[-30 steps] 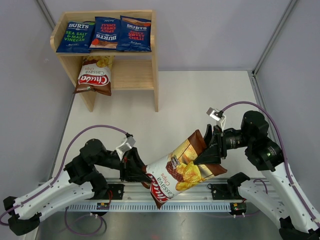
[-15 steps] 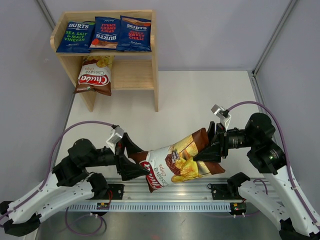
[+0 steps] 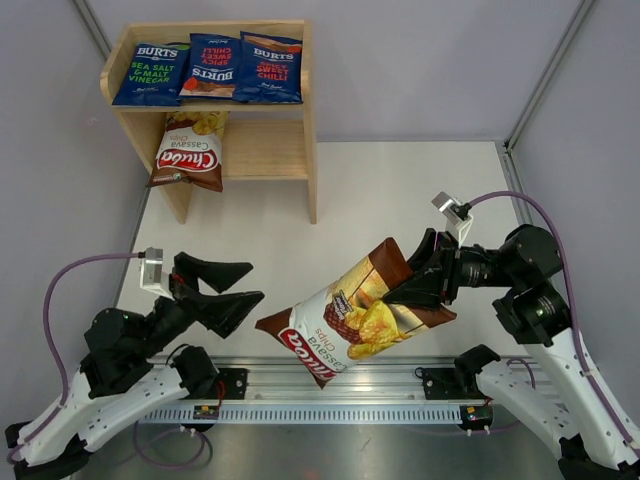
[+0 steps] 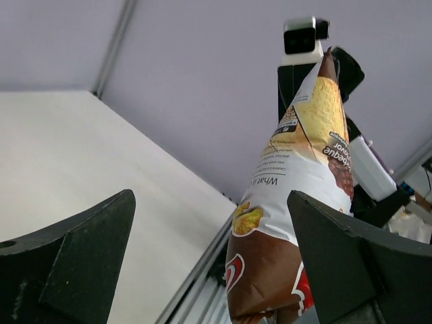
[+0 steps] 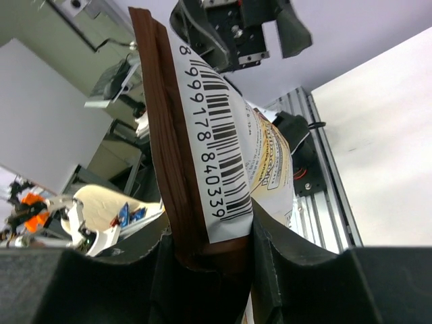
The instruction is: Place and organize the chips bags onto the shelf
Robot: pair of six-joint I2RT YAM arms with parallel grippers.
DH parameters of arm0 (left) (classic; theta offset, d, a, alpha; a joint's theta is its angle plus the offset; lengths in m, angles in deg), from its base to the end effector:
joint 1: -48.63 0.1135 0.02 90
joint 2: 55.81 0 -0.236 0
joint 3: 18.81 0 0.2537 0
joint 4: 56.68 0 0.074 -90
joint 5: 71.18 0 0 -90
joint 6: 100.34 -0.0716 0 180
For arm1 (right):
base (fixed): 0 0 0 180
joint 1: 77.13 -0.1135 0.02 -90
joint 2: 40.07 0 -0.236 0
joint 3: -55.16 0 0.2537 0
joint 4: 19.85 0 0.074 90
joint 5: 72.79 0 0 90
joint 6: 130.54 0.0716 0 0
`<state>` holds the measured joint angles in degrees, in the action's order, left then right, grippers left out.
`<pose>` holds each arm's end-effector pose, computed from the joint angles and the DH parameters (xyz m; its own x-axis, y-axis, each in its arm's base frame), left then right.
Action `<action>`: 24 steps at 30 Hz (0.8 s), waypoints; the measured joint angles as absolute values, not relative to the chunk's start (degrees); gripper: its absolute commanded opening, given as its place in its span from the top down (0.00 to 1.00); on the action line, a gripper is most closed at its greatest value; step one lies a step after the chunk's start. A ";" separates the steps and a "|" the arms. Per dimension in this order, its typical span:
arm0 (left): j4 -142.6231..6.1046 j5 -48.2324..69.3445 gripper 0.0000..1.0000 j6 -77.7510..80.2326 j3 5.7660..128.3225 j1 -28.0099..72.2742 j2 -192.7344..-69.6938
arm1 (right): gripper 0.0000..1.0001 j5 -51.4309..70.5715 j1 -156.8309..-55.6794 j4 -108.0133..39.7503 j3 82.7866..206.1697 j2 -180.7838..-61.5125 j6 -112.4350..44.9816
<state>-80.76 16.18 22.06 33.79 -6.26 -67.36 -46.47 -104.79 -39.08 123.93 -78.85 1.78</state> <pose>0.0659 -0.0995 0.3698 -0.3097 -0.4901 -0.8148 0.8013 0.3267 -0.5011 0.1116 0.1310 0.4079 -0.5414 0.0533 -0.8391 -0.8402 -0.0702 0.5377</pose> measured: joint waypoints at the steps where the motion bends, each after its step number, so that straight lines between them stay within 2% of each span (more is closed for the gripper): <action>1: -80.58 17.65 0.01 22.37 33.11 -6.24 -66.07 | 1.00 -45.77 -104.81 -38.92 124.04 -79.16 2.07; 7: -72.21 15.66 0.01 23.88 22.56 -6.15 -56.43 | 1.00 -38.71 -104.88 -38.62 126.32 -81.58 4.41; 12: -61.72 8.69 0.01 26.13 13.14 -6.15 -56.06 | 1.00 -33.27 -104.88 -33.02 126.51 -83.29 9.06; 19: -52.23 4.29 0.01 27.83 10.86 -6.15 -56.85 | 1.00 -33.38 -104.88 -19.19 126.51 -87.73 18.16; 24: -41.63 -1.85 0.01 29.93 10.91 -6.15 -62.46 | 1.00 -34.47 -104.88 -16.41 126.47 -88.47 19.88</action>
